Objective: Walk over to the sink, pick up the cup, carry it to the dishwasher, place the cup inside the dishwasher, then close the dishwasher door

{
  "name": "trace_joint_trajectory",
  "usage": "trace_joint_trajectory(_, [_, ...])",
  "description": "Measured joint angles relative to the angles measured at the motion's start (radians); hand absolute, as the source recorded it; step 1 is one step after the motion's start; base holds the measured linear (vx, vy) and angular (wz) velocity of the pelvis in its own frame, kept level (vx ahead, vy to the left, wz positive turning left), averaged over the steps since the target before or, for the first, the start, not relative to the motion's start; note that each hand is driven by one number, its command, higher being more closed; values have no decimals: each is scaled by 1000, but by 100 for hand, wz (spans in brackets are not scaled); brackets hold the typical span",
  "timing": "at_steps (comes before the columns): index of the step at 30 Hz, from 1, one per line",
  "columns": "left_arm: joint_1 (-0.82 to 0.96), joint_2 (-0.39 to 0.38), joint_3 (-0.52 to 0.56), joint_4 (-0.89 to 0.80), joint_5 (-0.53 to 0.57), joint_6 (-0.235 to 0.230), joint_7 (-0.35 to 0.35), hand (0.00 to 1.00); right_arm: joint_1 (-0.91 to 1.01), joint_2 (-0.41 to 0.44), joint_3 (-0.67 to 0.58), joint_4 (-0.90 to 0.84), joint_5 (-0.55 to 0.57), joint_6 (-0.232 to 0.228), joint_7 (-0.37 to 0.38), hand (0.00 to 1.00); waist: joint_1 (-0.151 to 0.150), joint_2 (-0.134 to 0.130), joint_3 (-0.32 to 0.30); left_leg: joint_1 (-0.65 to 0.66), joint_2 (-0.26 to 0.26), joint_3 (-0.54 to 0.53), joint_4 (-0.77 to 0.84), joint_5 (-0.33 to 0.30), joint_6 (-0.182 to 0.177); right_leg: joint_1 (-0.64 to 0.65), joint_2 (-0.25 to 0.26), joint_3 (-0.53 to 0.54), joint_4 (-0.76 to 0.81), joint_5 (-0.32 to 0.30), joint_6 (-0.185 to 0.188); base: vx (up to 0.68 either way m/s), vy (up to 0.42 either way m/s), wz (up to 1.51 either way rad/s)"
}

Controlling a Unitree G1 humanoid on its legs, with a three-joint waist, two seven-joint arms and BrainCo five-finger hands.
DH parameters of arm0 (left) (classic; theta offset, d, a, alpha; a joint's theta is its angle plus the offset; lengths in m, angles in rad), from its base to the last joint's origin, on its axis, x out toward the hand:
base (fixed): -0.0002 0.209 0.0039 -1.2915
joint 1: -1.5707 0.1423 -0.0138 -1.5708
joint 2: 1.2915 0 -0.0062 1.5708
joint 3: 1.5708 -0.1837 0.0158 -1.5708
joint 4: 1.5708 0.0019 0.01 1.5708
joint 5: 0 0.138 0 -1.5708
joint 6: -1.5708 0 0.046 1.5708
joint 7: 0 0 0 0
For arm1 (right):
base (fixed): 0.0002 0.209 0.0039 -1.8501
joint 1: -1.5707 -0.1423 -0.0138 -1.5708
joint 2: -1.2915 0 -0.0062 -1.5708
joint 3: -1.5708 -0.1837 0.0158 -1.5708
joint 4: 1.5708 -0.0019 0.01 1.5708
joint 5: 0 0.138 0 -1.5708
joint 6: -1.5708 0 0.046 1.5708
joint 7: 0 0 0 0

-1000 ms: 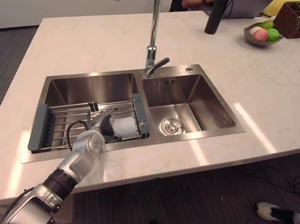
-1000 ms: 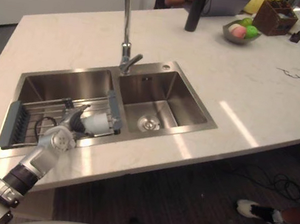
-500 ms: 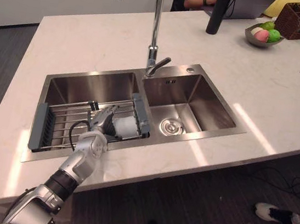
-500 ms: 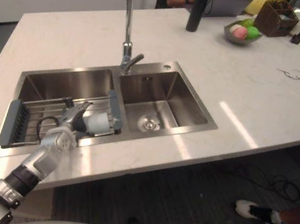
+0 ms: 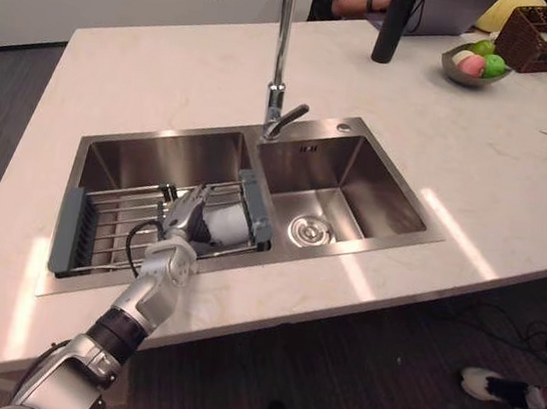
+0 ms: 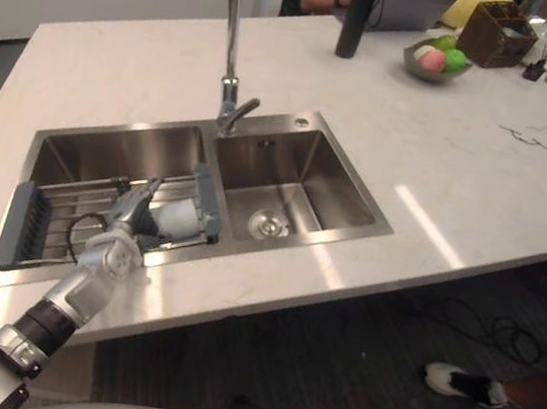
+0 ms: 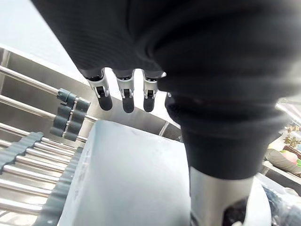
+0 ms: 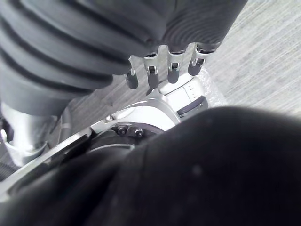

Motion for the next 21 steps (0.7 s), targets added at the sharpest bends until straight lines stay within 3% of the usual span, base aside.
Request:
trace_joint_trajectory(7, [0,-16,2,1,4,-6,-20,0,0,1,-1,0,-1,-2,0,0,0,0,0,4,5,9,0,-2,-3,0,4,4,6,-5,0,0,0,0])
trace_joint_trajectory(14, [-4,-12,-26,1,86,-1,-167,0,0,-2,-3,-1,-2,2,3,0,-4,5,-1,10,6,11,0,-8,-12,1,4,4,16,-14,0,0,0,0])
trace_joint_trajectory(21, [-46,-8,-64,30,117,17,-247,0,-1,-9,-10,-1,-2,2,9,0,-8,18,1,9,6,1,0,-8,-11,-9,4,1,36,-29,-1,0,-2,0])
